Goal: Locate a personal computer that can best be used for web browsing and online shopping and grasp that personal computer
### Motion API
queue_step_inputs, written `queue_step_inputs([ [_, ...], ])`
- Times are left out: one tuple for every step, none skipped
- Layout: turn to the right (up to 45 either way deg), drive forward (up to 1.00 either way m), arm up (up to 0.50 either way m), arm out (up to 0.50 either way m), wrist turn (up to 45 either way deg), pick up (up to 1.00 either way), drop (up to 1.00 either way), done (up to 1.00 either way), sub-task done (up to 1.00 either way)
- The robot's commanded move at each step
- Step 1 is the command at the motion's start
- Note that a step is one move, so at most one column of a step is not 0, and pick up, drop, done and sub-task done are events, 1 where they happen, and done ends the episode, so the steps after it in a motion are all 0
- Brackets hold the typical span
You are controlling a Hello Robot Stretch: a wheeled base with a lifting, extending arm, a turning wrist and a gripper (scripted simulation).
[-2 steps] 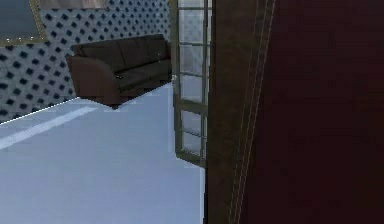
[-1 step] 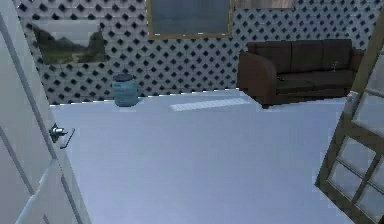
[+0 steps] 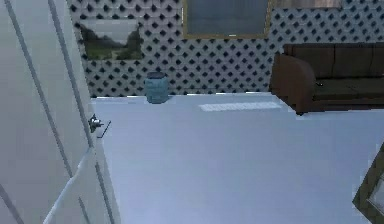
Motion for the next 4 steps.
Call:
queue_step_inputs([
  [0.0,0.30,0.00,0.00,0.0,0.00,0.00,0.00,0.00],
  [30.0,0.00,0.00,0.00,0.0,0.00,0.00,0.00,0.00],
  [0.0,1.00,0.00,0.00,0.0,0.00,0.00,0.00,0.00],
  [0.0,0.75,0.00,0.00,0.0,0.00,0.00,0.00,0.00],
])
